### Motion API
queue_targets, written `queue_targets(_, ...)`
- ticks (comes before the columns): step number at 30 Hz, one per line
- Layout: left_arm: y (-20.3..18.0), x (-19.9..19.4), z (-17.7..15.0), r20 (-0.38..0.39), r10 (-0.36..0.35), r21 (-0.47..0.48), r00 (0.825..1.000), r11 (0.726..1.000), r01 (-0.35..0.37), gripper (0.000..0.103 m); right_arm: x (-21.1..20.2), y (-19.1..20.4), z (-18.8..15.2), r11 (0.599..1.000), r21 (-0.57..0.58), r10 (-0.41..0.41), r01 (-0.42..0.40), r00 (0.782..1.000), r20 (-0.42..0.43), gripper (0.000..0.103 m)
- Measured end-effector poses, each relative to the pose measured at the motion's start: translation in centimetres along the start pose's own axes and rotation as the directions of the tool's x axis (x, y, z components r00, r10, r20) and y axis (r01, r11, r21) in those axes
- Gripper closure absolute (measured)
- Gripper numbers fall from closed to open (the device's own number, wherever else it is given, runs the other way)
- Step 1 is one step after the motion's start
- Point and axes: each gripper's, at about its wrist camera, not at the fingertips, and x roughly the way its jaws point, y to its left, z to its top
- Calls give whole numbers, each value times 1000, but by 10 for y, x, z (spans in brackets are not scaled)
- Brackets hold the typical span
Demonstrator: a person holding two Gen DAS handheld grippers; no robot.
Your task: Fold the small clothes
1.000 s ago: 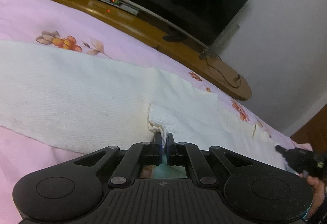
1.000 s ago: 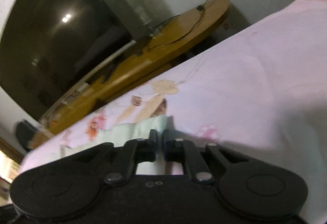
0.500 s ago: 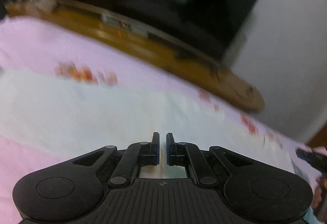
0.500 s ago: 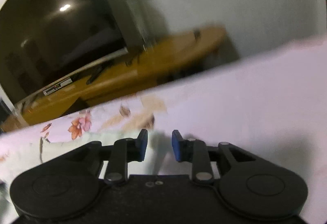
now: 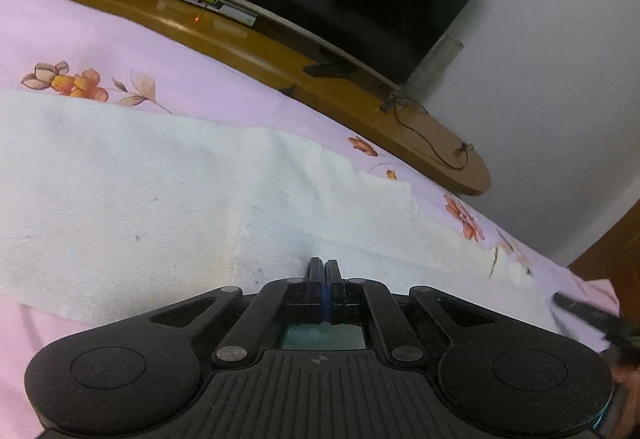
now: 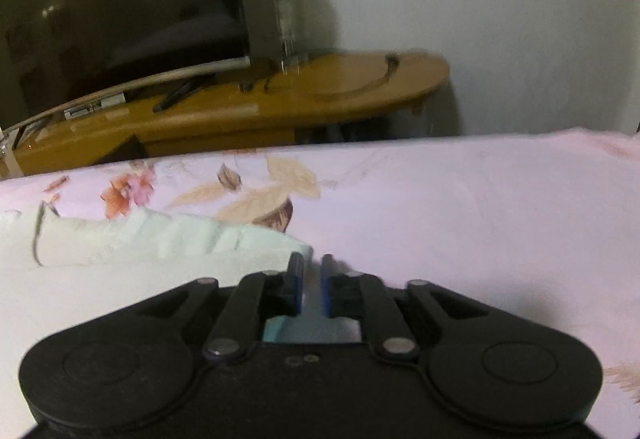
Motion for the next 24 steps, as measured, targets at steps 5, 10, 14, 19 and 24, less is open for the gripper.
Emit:
queue_targets(5, 5, -21, 0, -20, -4, -27, 1000, 1000, 3, 99, -6, 0, -27, 998, -9, 60, -61, 995, -74, 85)
queue_targets(10, 79, -124, 3, 182, 138, -153, 974, 982, -110, 99, -50, -7, -36, 991, 73, 109, -110, 994, 27, 75)
queue_targets(14, 184, -193, -2, 258, 300, -486, 918, 862, -145, 99, -63, -26, -67, 988, 113, 110, -109, 994, -5, 74)
queue_targets(19, 267, -215, -23, 343, 246, -750, 907, 653, 107, 31, -59, -43, -98, 975, 204, 96, -84, 994, -50, 73)
queue_targets(24, 266, -207, -19, 350, 267, -761, 898, 640, 106, 30, -48, -33, -99, 969, 230, 104, -92, 994, -42, 73)
